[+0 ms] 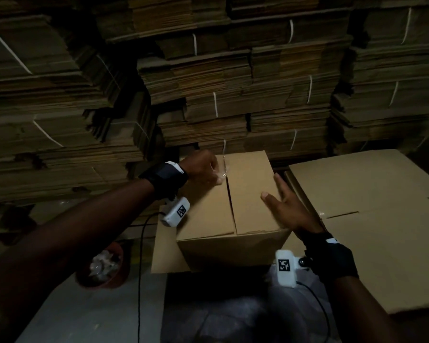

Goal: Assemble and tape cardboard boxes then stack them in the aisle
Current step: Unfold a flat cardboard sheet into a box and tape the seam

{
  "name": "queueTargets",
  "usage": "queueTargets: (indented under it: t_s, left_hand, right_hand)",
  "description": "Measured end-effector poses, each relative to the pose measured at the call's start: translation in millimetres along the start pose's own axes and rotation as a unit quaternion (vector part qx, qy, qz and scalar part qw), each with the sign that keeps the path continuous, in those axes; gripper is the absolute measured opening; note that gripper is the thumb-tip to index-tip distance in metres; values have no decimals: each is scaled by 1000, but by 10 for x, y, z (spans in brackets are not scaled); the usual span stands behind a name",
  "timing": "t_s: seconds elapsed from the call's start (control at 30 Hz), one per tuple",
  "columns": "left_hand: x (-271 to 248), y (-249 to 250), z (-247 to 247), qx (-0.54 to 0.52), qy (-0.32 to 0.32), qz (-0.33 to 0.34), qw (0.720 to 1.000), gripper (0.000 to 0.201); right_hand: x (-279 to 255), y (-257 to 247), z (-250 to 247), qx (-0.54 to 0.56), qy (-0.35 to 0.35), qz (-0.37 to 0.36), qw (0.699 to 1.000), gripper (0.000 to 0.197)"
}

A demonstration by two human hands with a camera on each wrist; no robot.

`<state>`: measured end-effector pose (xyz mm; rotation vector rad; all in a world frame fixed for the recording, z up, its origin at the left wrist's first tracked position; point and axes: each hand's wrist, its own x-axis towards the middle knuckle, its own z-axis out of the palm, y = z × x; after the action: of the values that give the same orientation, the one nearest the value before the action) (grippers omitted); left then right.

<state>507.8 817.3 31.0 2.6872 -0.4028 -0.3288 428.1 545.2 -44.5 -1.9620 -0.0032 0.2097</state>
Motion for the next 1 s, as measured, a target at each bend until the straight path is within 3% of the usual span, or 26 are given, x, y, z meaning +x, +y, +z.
queueTargets:
  t_s: [0.1, 0.2, 0.33, 0.43, 0.47, 0.53, 0.63, 0.73, 0.87, 1.0]
  left_hand:
    - [-48, -35, 53, 111, 30, 81, 990, 23]
    - [-57, -65, 127, 168, 92, 82, 978, 27]
    - [33, -18, 216, -2, 140, 12, 990, 28]
    - [113, 72, 236, -233, 86, -52, 967, 28]
    - [150, 51, 206, -247, 70, -47, 965, 25]
    - [217, -25, 118, -189, 54, -23, 980, 13]
    - [284, -125, 27, -95, 20, 7, 995, 34]
    - [368, -114, 21, -53, 45, 19, 997, 30]
    - [518, -198, 13, -113, 120, -49, 985, 27]
    - [593, -112, 28, -122, 106, -8, 987, 17]
  right_hand:
    - [1, 1, -2, 10, 0, 2, 1000, 82]
    - [-3, 11, 6, 12, 1, 3, 1000, 82]
    - [-5, 10, 5, -3, 3, 9, 1000, 81]
    - [-7, 8, -1, -12, 5, 4, 1000, 81]
    - [-3, 12, 0, -11, 4, 1, 1000, 81]
    - [-3, -1, 3, 3, 0, -6, 1000, 81]
    - [-3, -4, 2, 9, -4, -5, 1000, 82]
    - [-4, -17, 8, 16, -6, -1, 1000, 82]
    - [-29, -50, 5, 17, -3, 4, 1000, 79]
    - [-31, -76, 8, 2, 0, 2, 1000, 79]
